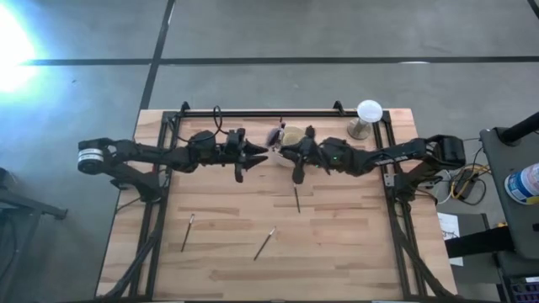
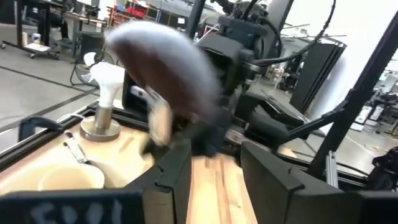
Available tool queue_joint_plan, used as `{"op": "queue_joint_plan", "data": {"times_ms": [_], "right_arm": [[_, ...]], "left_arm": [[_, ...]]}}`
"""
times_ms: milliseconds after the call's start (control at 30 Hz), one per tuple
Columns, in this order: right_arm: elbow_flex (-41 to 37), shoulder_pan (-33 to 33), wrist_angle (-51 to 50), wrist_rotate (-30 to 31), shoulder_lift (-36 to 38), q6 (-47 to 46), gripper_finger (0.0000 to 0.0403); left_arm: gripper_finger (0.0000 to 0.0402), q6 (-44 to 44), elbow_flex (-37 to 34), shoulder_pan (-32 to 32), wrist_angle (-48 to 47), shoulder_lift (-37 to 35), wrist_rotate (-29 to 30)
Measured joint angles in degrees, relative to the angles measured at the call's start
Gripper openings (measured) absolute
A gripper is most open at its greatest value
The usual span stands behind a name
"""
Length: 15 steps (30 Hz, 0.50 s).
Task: Put items in baskets/containers
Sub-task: Put the black silver highlighter brush into the pen organizer
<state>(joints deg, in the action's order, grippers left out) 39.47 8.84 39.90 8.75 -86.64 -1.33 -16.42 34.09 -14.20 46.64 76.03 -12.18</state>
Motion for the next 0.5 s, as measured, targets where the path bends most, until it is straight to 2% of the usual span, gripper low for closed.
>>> {"op": "queue_joint_plan", "data": {"times_ms": [100, 300, 500], "right_arm": [[-5.68, 1.87, 5.41, 2.08, 2.03, -1.13, 0.0040], [-17.79, 6.99, 20.50, 2.38, 5.48, -3.00, 0.0040], [-22.91, 11.08, 27.16, 2.09, 5.26, -4.29, 0.0040]], "left_arm": [[0.0133, 0.45, -1.07, -0.09, 0.02, 0.00, 0.23], [0.0135, 0.79, -2.58, -0.07, 2.84, 0.00, 0.21], [0.0135, 1.62, -2.58, -0.07, 2.86, 0.03, 0.23]]}}
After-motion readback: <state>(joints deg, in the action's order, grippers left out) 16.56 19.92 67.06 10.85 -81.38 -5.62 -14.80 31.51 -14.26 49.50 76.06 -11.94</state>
